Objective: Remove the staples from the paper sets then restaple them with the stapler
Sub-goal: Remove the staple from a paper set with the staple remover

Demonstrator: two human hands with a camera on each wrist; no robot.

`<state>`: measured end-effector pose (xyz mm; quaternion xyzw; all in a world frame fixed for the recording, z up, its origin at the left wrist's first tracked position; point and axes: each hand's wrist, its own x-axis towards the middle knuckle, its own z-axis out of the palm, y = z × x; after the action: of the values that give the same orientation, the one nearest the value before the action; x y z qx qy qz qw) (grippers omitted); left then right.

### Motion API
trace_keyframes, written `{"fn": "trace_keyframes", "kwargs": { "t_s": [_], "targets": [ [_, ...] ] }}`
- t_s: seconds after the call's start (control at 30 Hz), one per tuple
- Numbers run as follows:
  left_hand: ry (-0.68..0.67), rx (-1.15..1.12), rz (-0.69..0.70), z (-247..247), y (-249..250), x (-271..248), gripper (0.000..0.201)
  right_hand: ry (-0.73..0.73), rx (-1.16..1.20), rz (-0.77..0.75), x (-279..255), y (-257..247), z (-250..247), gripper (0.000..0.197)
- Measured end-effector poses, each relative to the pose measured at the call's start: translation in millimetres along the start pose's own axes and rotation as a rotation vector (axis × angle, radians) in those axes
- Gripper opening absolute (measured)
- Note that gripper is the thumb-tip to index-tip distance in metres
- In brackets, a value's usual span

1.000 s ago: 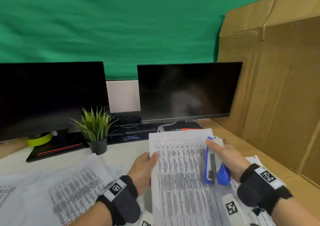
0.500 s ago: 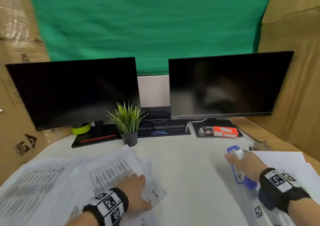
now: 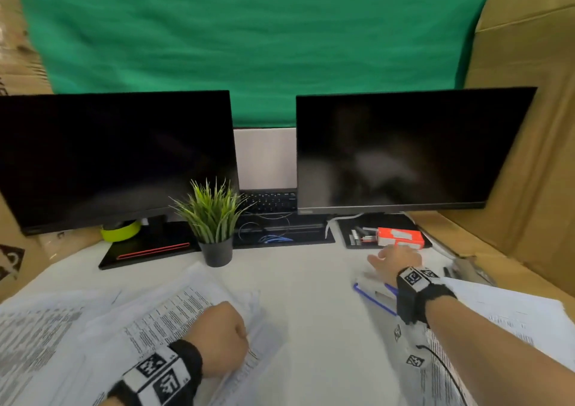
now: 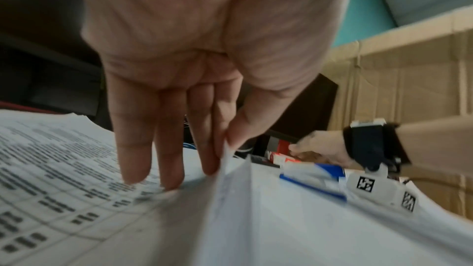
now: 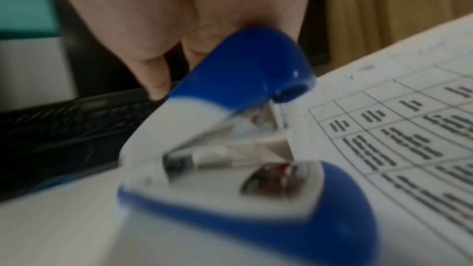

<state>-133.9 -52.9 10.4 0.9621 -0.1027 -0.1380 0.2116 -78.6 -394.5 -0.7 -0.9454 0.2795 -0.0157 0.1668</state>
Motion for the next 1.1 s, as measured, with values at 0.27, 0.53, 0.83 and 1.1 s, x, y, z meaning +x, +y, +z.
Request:
{"fn": "trace_keyframes", "kwargs": {
  "t_s": [0.27, 0.53, 0.83, 1.1],
  "targets": [
    [0.055, -0.508, -0.065, -9.3, 7.0, 21.5, 0.029, -0.229, -0.23, 0.238, 13.1, 65.3, -53.4, 0.049],
    [0.238, -0.469, 0.153, -13.5, 40.4, 20.9, 0.028, -0.043, 0.03, 0.218, 34.6, 86.7, -63.5, 0.058],
    [-0.134, -0.284, 0.402, 28.5, 100.1, -13.6, 0.026, 0.586, 0.849, -0.076, -26.7, 20.2, -124.0, 0.04],
    [-0.392, 0.335, 0.172, 37.8, 45.5, -9.2, 0.091, 0.089, 0.78, -0.345, -129.2, -9.6, -82.4, 0.021]
  ]
}}
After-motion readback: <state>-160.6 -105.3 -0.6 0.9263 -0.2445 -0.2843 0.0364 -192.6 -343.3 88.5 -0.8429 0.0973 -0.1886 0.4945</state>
